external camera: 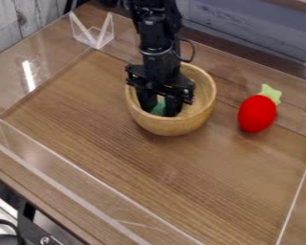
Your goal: Remove the green block from the brown bowl and put it on the table
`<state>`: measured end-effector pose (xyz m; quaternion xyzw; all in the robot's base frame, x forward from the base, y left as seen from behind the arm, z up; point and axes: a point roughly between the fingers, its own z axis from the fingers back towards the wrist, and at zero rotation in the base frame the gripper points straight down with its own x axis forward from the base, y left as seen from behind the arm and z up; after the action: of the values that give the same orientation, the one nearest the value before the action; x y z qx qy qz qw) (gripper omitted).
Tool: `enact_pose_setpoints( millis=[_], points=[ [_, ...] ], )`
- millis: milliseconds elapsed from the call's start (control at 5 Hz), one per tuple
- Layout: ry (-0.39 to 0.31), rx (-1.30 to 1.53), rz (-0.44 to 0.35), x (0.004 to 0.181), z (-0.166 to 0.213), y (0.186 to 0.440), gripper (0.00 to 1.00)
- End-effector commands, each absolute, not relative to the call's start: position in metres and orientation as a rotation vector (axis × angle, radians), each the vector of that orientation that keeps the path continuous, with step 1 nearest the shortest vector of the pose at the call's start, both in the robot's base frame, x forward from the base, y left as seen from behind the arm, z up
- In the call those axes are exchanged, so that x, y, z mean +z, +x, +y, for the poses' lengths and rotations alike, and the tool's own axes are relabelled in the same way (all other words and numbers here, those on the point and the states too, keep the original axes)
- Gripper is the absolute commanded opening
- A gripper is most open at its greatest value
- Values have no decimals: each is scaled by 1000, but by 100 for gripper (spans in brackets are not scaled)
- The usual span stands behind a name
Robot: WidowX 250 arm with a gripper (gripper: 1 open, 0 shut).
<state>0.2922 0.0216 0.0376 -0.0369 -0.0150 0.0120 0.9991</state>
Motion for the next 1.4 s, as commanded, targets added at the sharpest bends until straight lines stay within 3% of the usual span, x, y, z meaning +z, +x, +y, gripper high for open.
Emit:
enact_pose_setpoints(
  millis=[0,400,800,1200],
  points=[
    [-67,33,-76,56,16,292,0],
    [-66,61,-78,73,31,284,0],
    [-37,71,-165,97,25,293,0],
    [-10,17,-228,134,-9,294,0]
  ],
)
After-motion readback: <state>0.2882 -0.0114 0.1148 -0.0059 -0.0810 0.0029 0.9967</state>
